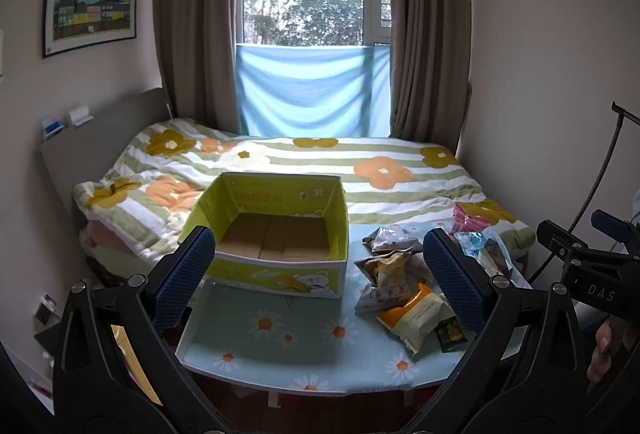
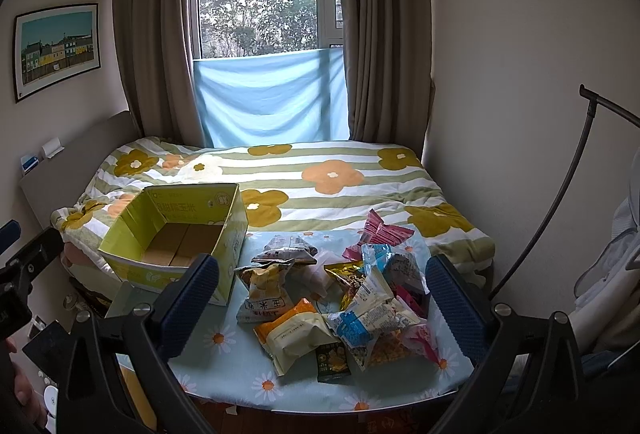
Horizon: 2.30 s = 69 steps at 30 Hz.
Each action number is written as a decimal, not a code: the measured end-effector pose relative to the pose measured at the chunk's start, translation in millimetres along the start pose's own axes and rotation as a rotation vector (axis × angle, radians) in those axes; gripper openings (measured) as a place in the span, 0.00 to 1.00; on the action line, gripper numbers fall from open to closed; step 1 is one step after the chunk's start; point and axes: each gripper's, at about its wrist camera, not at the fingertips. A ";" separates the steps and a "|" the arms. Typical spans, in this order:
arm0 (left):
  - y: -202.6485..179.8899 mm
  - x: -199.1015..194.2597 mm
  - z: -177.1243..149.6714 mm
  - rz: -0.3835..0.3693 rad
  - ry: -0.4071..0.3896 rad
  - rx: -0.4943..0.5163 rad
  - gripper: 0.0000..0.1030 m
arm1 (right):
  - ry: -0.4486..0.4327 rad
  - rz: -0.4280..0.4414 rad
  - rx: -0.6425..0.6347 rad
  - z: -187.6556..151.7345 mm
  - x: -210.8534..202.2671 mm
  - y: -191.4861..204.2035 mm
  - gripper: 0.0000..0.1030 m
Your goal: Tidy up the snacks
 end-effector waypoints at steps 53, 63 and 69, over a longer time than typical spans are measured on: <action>-210.3 251.7 -175.5 -0.578 0.578 0.722 0.96 | 0.442 0.069 0.706 -115.6 207.3 -146.3 0.98; -221.1 260.3 -188.5 -0.675 0.614 0.790 0.73 | 0.417 0.004 0.811 -121.8 221.8 -156.6 0.97; -221.7 271.0 -182.8 -0.712 0.628 0.776 0.64 | 0.418 -0.021 0.840 -124.5 231.4 -153.5 0.88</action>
Point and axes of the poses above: each gripper's, at about its wrist camera, not at the fingertips, and x roughly the way its jaws point, y to its left, z to its top, and after that the axes turned 10 degrees about z, right-handed
